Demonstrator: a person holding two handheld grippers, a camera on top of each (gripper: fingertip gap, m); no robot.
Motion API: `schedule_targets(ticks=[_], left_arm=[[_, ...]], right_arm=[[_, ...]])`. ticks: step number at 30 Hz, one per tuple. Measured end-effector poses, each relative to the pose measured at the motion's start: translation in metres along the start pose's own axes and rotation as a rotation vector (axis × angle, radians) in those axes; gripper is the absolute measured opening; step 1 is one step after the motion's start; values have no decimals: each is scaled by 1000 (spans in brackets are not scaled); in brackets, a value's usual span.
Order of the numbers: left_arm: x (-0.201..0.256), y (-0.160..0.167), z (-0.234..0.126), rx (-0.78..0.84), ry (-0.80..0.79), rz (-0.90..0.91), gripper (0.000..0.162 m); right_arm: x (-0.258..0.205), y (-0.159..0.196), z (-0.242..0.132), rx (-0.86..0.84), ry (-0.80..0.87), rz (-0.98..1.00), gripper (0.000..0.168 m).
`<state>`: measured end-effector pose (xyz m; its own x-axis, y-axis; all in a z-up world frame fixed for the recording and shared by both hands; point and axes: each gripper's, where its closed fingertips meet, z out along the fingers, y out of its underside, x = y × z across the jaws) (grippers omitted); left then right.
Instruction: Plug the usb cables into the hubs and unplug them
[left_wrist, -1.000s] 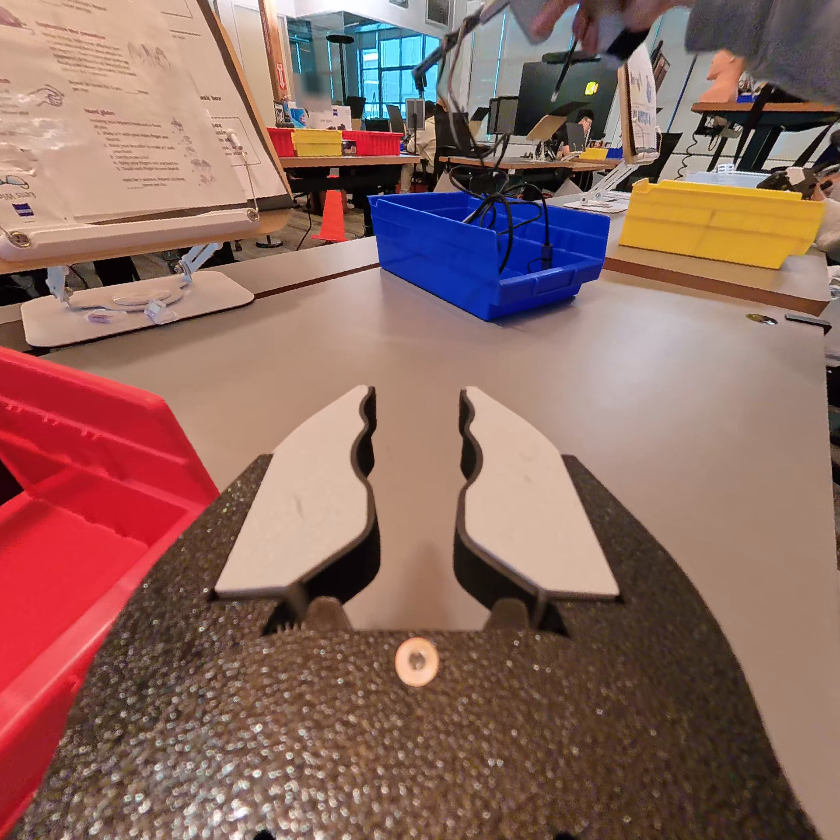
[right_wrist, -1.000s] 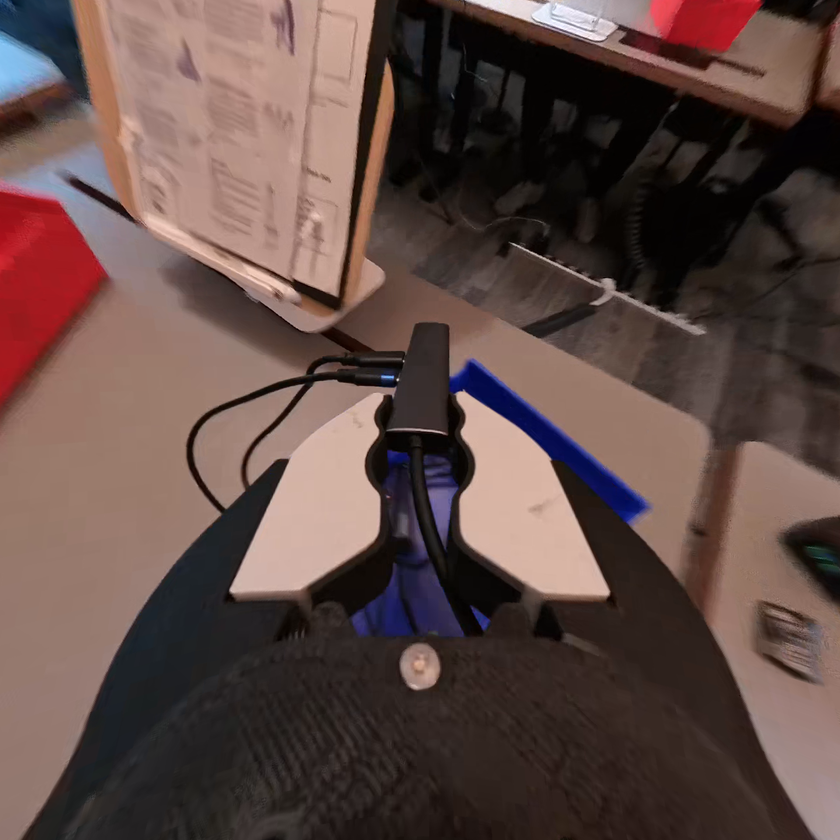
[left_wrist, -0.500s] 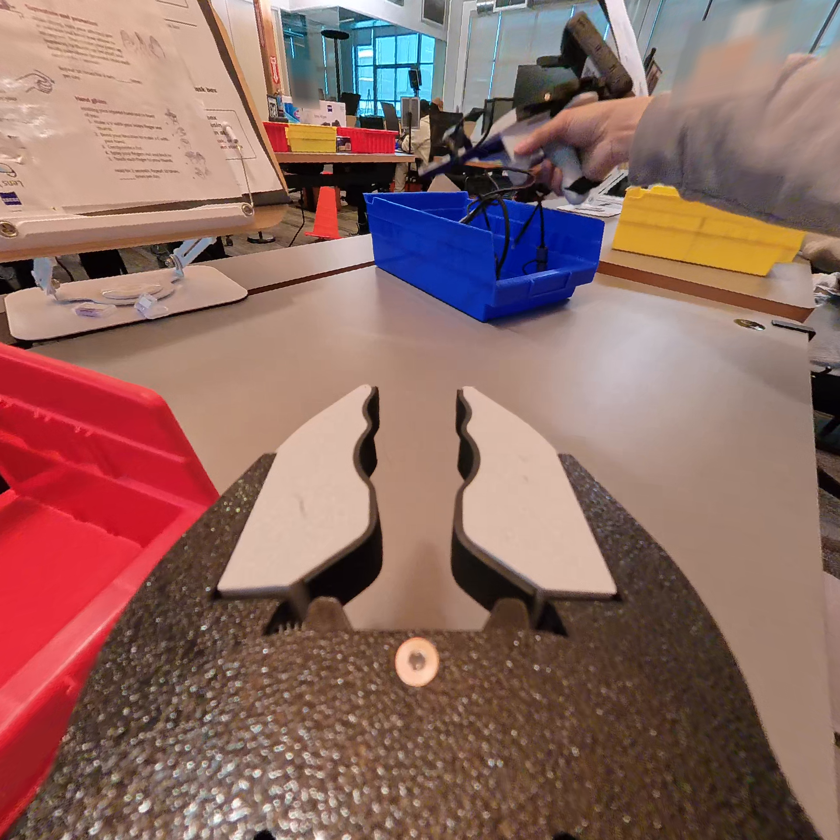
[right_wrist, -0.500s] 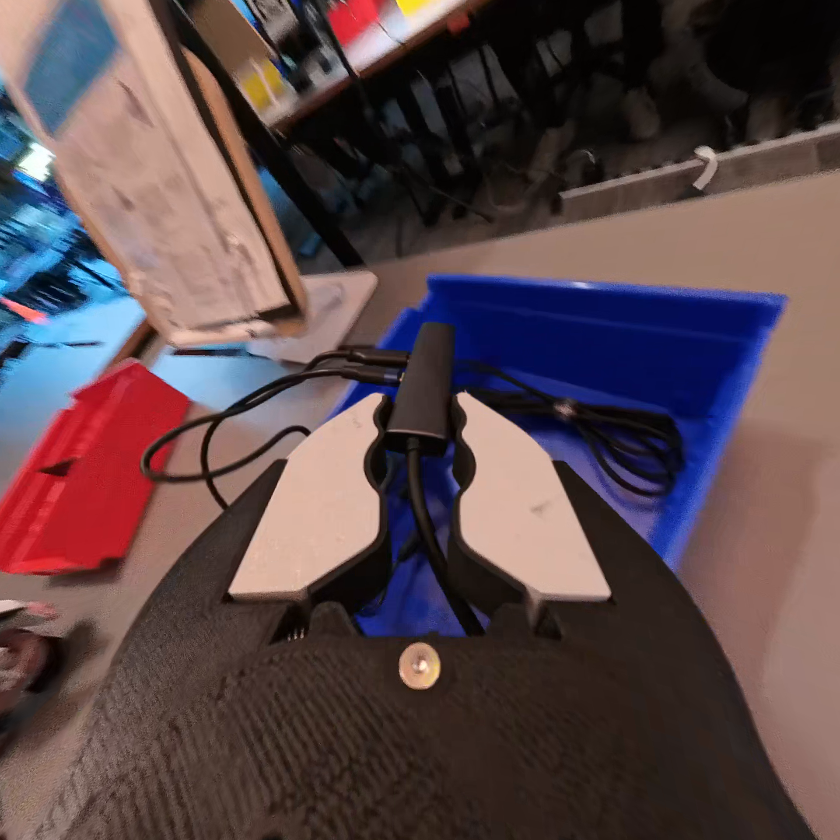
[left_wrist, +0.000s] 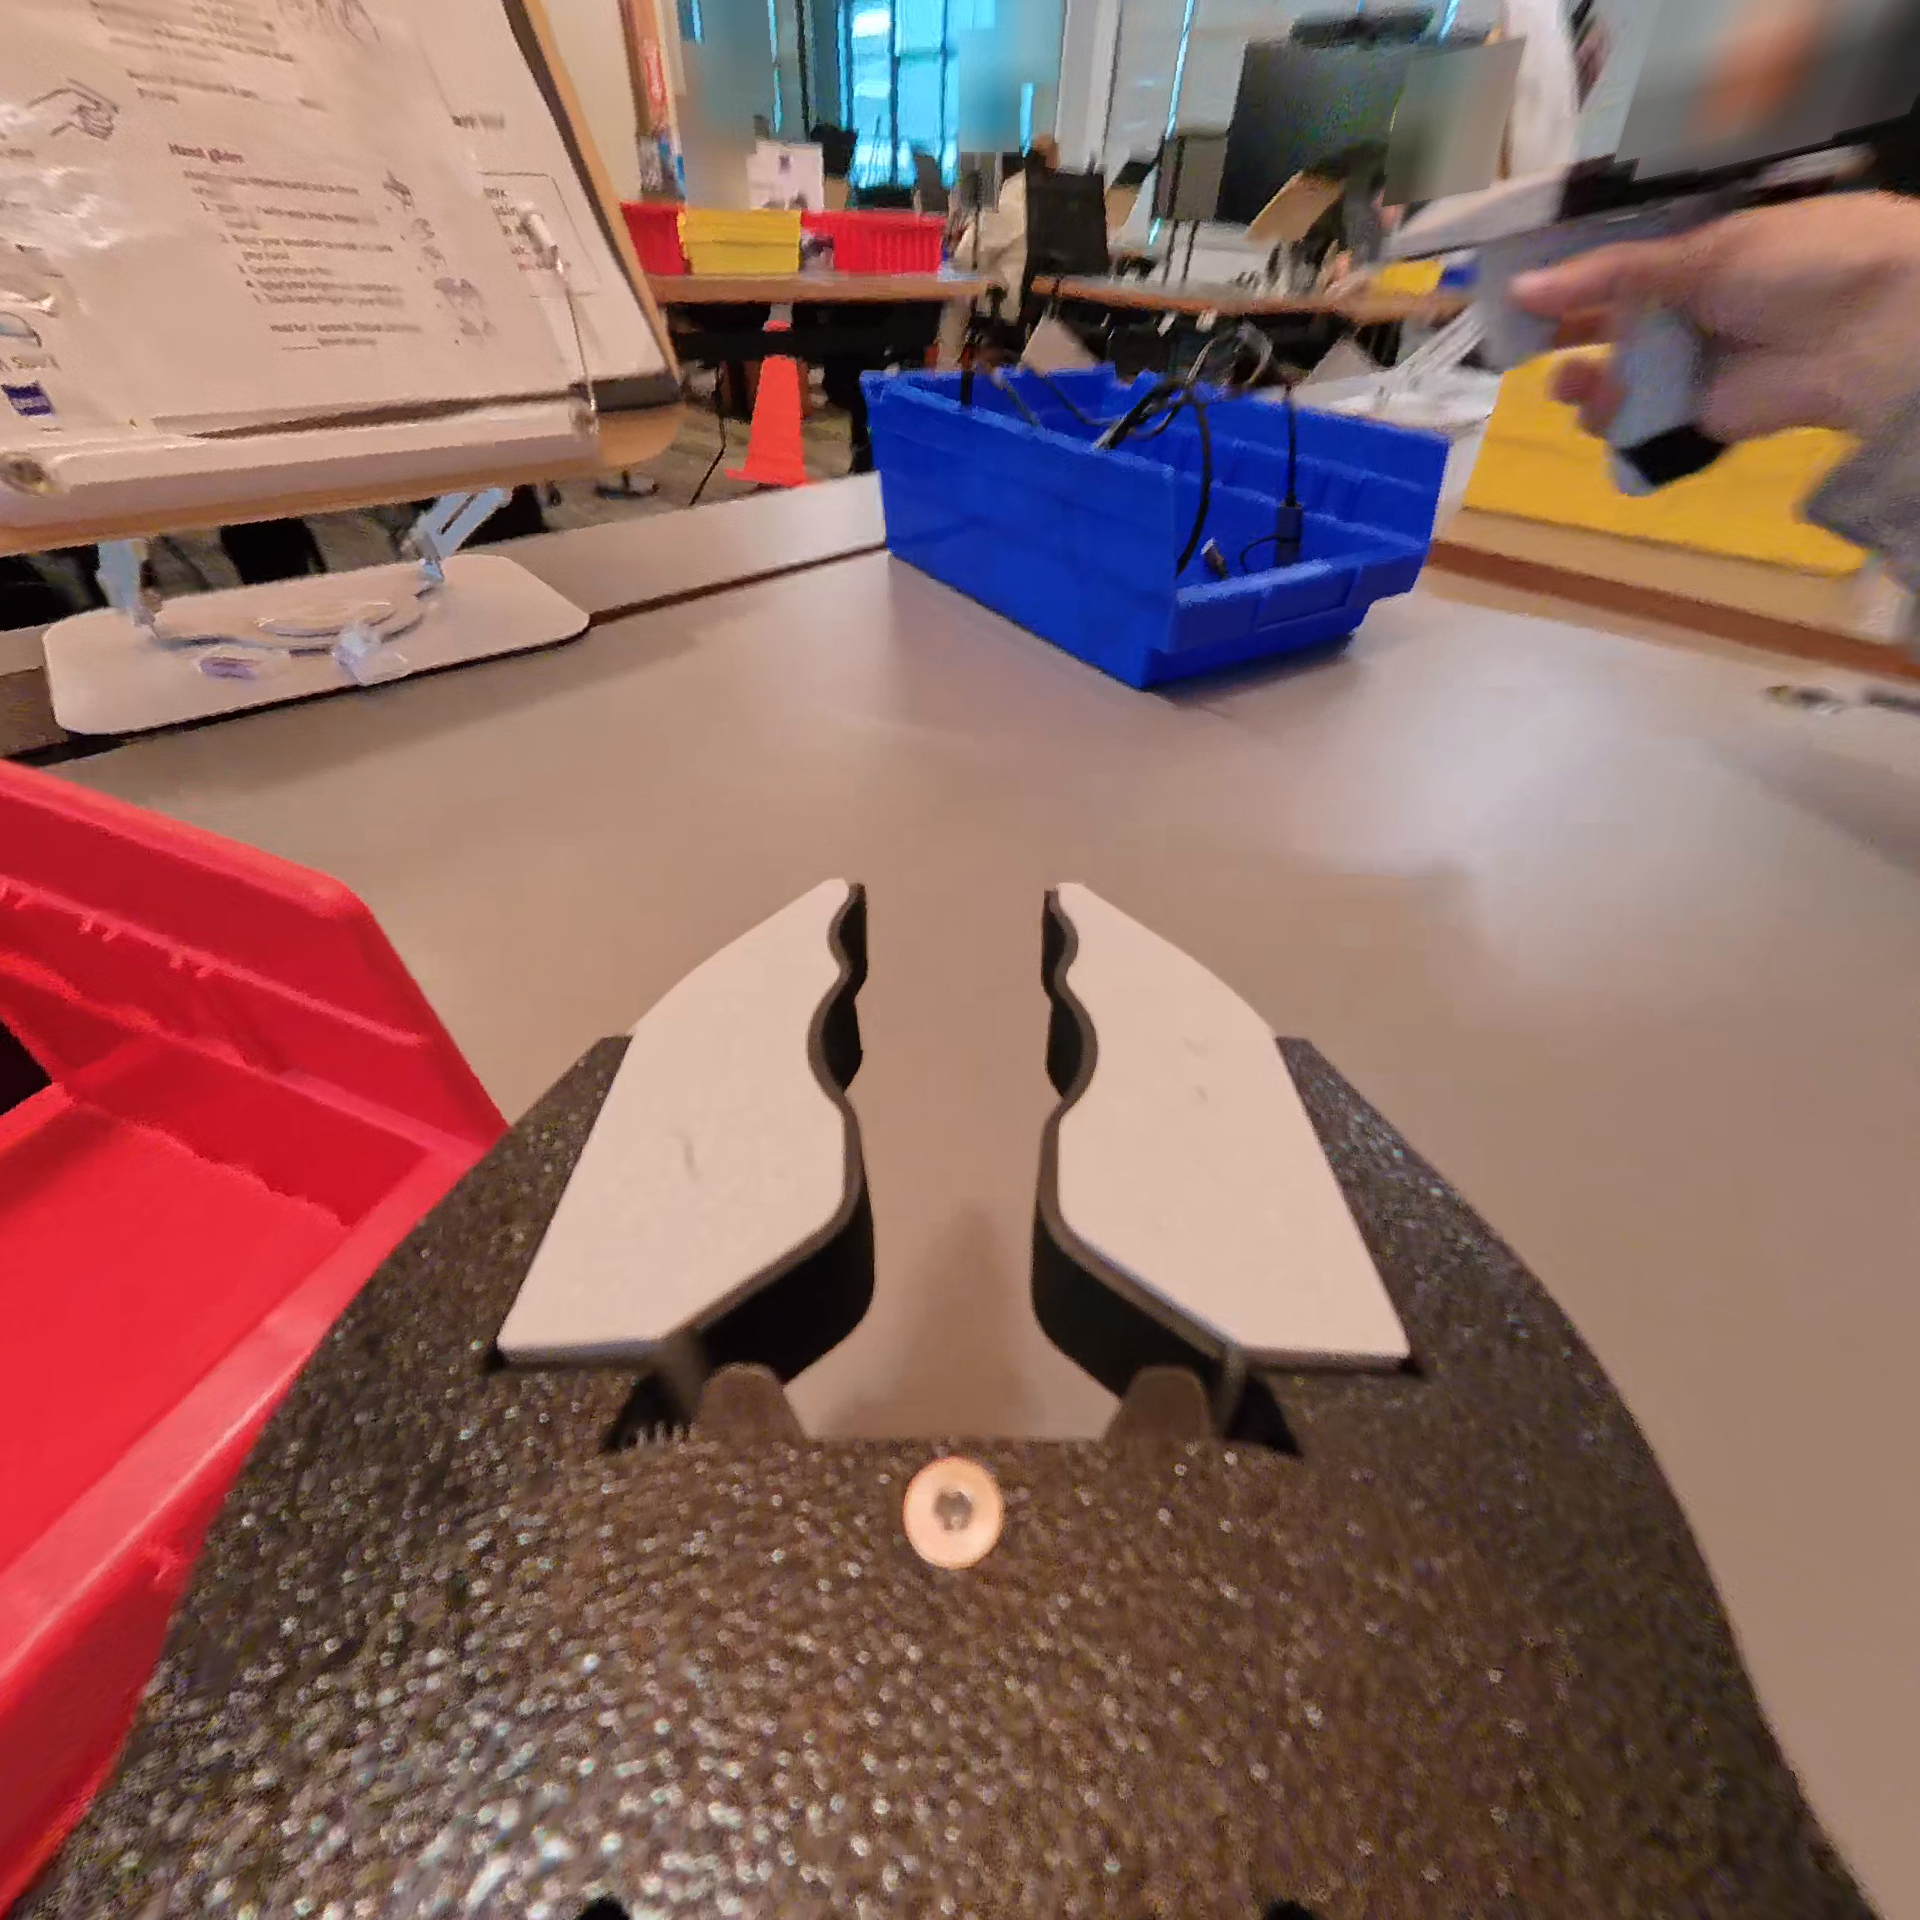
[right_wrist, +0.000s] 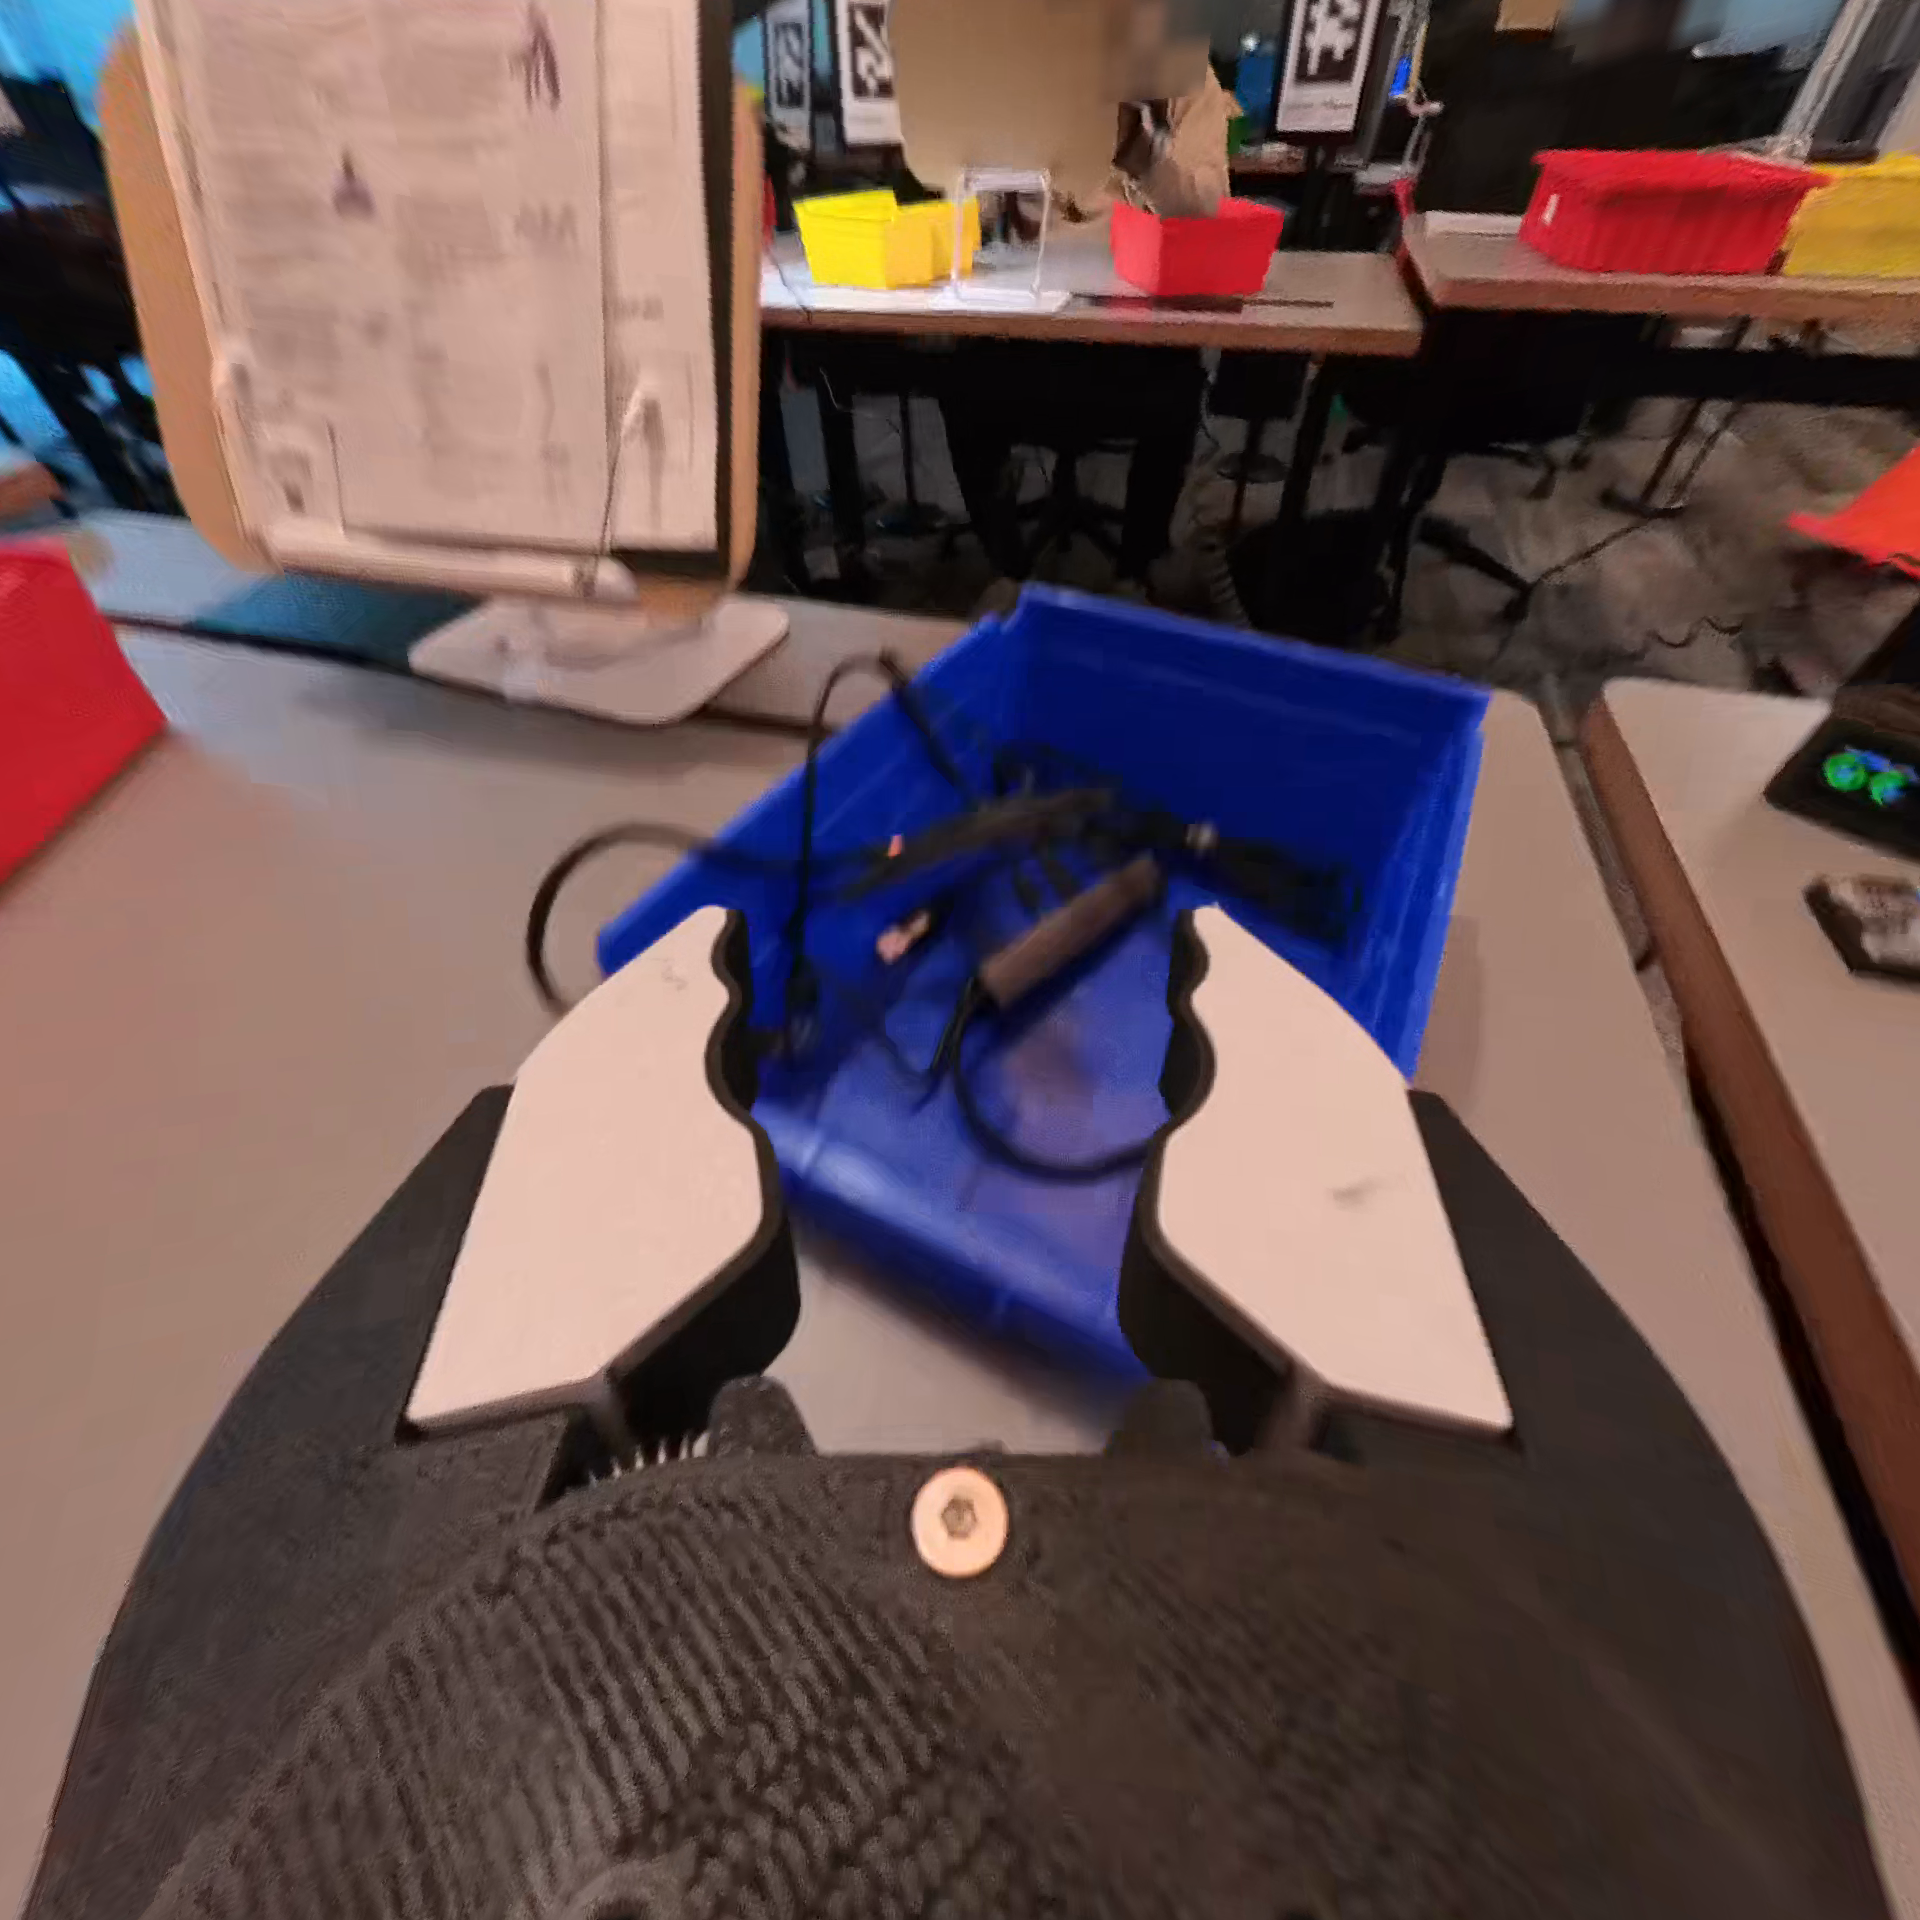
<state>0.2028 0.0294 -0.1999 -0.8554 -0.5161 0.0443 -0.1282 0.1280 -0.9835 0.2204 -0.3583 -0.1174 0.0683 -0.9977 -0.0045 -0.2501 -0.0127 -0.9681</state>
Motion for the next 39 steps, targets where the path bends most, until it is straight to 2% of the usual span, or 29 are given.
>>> schedule_targets(ticks=[3,5,9,11,14,17,20,22,26,30,33,36,39], left_arm=[[3,7,28,-85,-45,-5,36],[20,5,59,-104,-25,-60,40],[59,-8,142,-106,3,-47,51],[71,-13,185,-131,-17,63,44],[63,-11,238,-202,-121,183,33],[86,-23,269,-167,-1,94,38],[87,-15,284,-245,-44,91,35],[92,-15,288,-243,-30,102,26],[110,-11,272,-229,101,142,39],[85,-25,255,-135,12,151,30],[65,-24,258,-177,-75,97,30],[82,-28,268,-178,36,-1,34],[89,-31,273,-176,46,-10,34]], right_arm=[[-28,51,-24,3,79,35,75],[-34,69,-32,23,131,47,69],[-26,65,-40,5,184,68,74],[-31,56,-43,63,141,84,69],[-28,51,-49,81,122,125,66],[-20,47,-56,122,123,149,62],[-10,50,-60,125,130,202,61],[-9,51,-59,137,112,230,60],[-11,56,-55,119,84,240,60],[-10,58,-53,119,84,243,58],[-13,61,-49,115,63,263,57],[-17,63,-46,106,44,266,57],[-16,64,-46,102,45,262,57]])
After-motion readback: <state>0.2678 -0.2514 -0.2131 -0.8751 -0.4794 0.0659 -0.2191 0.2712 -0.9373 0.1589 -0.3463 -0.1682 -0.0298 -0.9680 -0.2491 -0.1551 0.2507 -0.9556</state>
